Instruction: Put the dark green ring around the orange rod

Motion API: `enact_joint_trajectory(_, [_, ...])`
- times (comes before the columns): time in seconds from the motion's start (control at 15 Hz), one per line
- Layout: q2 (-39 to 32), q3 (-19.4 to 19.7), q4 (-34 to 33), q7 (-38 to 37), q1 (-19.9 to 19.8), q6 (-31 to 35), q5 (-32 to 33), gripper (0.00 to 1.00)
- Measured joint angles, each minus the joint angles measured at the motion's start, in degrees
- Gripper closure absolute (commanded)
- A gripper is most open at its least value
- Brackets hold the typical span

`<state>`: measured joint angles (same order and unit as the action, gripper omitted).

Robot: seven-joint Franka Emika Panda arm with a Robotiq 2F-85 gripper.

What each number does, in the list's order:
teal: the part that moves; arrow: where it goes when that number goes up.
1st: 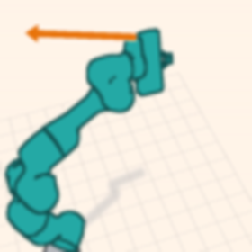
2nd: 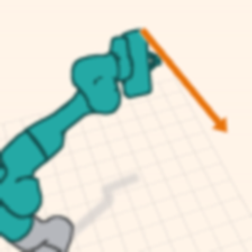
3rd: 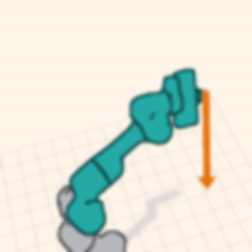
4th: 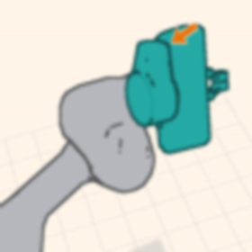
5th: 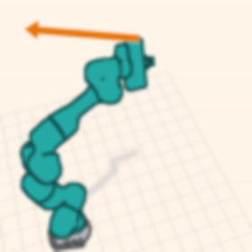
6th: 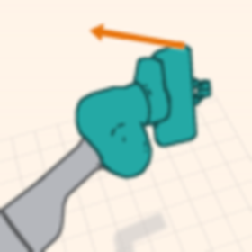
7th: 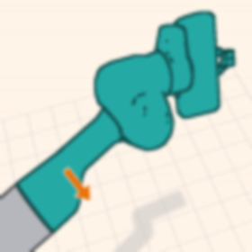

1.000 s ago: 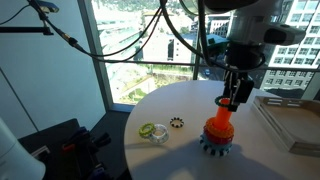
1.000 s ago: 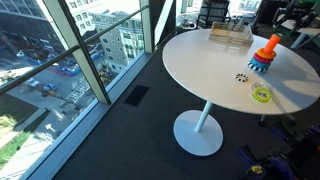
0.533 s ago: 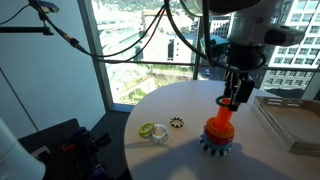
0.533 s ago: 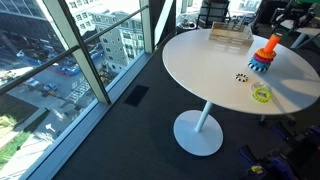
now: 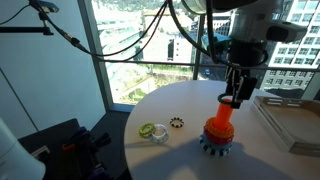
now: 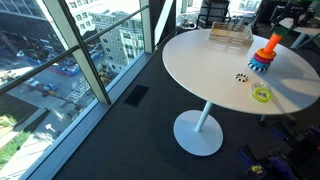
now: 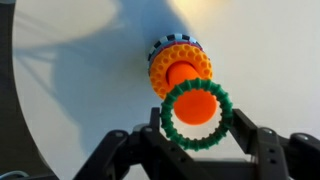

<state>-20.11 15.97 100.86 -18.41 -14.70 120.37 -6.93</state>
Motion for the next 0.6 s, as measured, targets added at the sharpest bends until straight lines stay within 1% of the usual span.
enact_joint_trajectory(0.6, [-0.31, -0.35, -0.32, 0.00, 0.00, 0.01, -0.29, 0.55])
